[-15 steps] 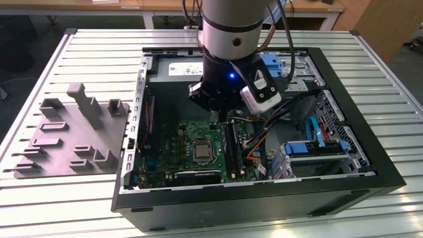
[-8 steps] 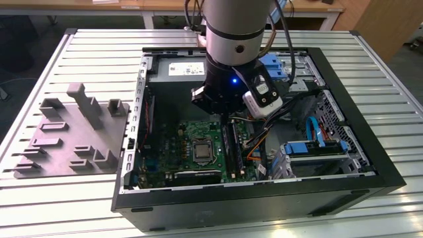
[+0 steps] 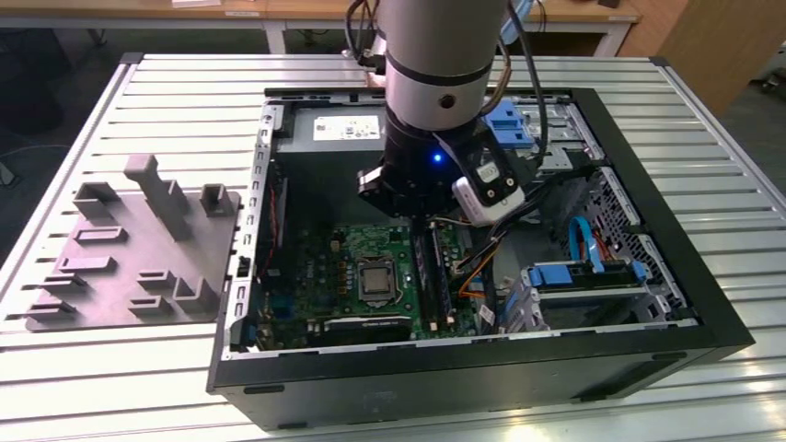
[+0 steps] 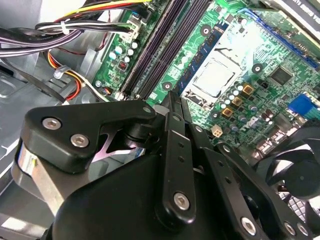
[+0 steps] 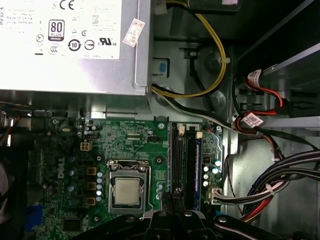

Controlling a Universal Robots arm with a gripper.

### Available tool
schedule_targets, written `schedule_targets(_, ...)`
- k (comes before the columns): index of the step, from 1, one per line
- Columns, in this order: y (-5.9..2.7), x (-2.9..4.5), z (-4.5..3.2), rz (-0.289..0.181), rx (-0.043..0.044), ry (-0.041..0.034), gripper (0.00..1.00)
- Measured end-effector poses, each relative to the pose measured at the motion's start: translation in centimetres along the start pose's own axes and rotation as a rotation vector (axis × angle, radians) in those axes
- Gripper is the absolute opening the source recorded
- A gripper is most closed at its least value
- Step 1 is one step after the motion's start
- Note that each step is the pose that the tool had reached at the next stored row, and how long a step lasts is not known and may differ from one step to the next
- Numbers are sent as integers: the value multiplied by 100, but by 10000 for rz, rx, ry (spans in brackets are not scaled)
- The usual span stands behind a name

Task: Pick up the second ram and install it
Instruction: 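Insert the second ram into the second slot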

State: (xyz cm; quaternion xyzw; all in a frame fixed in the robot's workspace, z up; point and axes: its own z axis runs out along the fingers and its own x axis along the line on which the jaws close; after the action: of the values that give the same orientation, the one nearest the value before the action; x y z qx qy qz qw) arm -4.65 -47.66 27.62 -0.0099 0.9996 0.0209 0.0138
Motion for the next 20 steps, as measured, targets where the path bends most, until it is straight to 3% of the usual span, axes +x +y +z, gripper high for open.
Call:
schedule_targets(7,-4,-39,38,213,4,-10,11)
schedule_targets(15,-14,-46,125,584,14,-25,11)
schedule_targets(20,-23,-87,194,671,17,-29,11)
